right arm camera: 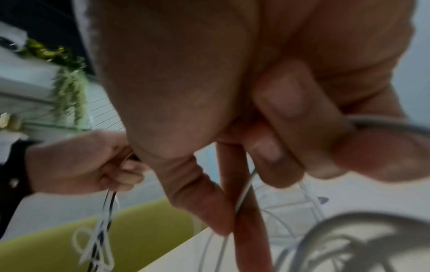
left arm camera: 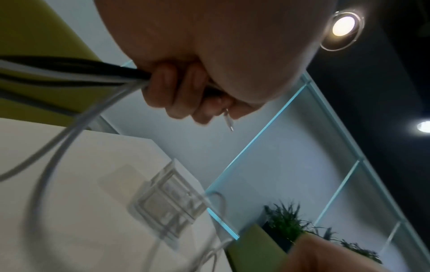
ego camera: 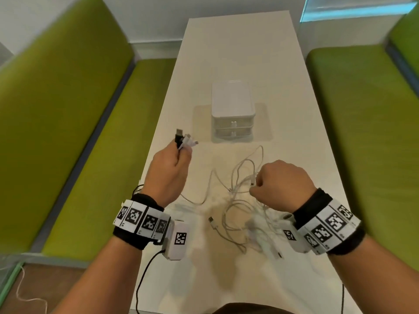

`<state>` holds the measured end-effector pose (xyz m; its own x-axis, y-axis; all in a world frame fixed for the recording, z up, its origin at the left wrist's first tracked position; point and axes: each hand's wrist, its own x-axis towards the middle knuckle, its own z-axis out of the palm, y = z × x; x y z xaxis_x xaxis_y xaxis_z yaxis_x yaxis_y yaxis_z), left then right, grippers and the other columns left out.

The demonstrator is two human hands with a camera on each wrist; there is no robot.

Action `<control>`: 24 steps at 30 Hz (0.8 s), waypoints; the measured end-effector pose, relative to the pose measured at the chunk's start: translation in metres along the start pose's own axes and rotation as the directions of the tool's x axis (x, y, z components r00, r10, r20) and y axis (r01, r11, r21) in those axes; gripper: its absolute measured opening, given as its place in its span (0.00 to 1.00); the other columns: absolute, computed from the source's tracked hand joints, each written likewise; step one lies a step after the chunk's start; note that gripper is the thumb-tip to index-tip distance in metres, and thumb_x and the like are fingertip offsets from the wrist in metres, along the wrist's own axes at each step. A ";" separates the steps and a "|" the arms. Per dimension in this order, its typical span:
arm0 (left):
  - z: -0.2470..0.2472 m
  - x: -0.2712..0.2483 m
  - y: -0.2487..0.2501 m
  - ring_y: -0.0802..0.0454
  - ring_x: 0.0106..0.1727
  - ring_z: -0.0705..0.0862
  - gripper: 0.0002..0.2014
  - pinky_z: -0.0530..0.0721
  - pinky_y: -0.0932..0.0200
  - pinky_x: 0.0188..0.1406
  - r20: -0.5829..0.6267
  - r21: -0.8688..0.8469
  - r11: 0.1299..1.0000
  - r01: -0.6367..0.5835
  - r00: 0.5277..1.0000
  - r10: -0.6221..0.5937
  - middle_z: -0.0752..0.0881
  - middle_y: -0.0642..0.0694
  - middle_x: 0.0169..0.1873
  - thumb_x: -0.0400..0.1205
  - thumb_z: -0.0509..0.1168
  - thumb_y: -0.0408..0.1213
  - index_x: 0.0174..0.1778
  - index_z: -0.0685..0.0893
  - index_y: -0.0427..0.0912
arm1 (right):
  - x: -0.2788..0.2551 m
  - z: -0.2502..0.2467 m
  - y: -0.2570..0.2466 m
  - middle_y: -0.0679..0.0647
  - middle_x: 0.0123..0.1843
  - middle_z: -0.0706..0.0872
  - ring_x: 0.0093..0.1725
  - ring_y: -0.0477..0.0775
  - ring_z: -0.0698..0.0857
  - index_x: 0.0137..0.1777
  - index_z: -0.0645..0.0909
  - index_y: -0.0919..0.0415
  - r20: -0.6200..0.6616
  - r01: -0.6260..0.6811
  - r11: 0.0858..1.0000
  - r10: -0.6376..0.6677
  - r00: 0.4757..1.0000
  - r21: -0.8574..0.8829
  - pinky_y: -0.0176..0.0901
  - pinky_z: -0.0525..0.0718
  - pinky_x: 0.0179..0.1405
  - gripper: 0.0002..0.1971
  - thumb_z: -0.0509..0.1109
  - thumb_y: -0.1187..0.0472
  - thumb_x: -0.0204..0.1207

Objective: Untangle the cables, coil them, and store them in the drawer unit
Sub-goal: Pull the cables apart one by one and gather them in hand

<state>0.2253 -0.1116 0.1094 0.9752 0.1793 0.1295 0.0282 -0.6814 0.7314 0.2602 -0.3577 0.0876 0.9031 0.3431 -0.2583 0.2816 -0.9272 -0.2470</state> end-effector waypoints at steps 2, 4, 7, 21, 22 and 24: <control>0.006 -0.004 0.011 0.61 0.28 0.75 0.03 0.74 0.57 0.31 0.193 -0.033 0.999 -0.001 0.981 0.007 0.86 0.55 0.38 0.87 0.63 0.39 0.49 0.81 0.50 | 0.002 -0.002 -0.013 0.50 0.28 0.81 0.28 0.55 0.79 0.31 0.83 0.57 -0.082 0.042 0.999 -0.044 0.996 -0.026 0.42 0.75 0.28 0.14 0.67 0.50 0.74; 0.021 -0.011 0.017 0.68 0.33 0.80 0.11 0.76 0.63 0.39 0.369 0.014 0.999 -0.051 0.929 0.042 0.90 0.59 0.49 0.85 0.65 0.39 0.63 0.80 0.51 | 0.003 -0.004 -0.023 0.44 0.39 0.87 0.41 0.52 0.85 0.48 0.91 0.46 -0.178 0.140 0.987 -0.123 0.976 0.085 0.45 0.80 0.37 0.12 0.65 0.47 0.79; 0.033 -0.016 0.018 0.66 0.40 0.85 0.05 0.76 0.67 0.40 0.317 -0.084 0.996 0.009 0.948 0.018 0.91 0.56 0.43 0.87 0.63 0.39 0.57 0.79 0.46 | 0.008 -0.003 -0.022 0.41 0.41 0.88 0.45 0.47 0.86 0.56 0.90 0.38 -0.318 0.231 0.936 -0.141 0.938 0.265 0.49 0.84 0.44 0.10 0.68 0.45 0.82; 0.008 -0.004 0.021 0.63 0.24 0.71 0.22 0.73 0.74 0.28 0.089 -0.569 0.817 0.098 0.994 -0.057 0.67 0.41 0.30 0.84 0.64 0.21 0.32 0.63 0.46 | 0.011 0.008 0.004 0.48 0.21 0.76 0.25 0.47 0.76 0.29 0.77 0.53 -0.205 0.111 0.931 -0.040 0.978 0.347 0.45 0.73 0.28 0.31 0.66 0.24 0.71; 0.002 -0.003 0.018 0.63 0.23 0.70 0.23 0.73 0.74 0.27 0.031 -0.594 0.800 0.087 0.996 -0.085 0.67 0.43 0.29 0.83 0.66 0.21 0.32 0.63 0.47 | 0.011 0.011 0.009 0.49 0.21 0.76 0.26 0.49 0.77 0.27 0.75 0.56 -0.176 0.093 0.954 -0.043 0.984 0.286 0.45 0.74 0.29 0.33 0.63 0.25 0.72; -0.013 0.001 0.009 0.64 0.22 0.68 0.25 0.75 0.74 0.30 -0.051 -0.622 0.780 0.067 0.991 -0.126 0.65 0.47 0.29 0.81 0.68 0.20 0.33 0.62 0.47 | 0.013 0.016 0.023 0.49 0.25 0.84 0.34 0.49 0.84 0.28 0.78 0.57 -0.150 0.097 0.945 -0.052 0.987 0.312 0.49 0.83 0.43 0.31 0.60 0.28 0.72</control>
<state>0.2235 -0.1083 0.1254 0.9514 0.2997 0.0704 -0.0491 -0.0778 0.9958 0.2731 -0.3722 0.0640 0.9256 0.3646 -0.1020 0.2530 -0.7959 -0.5500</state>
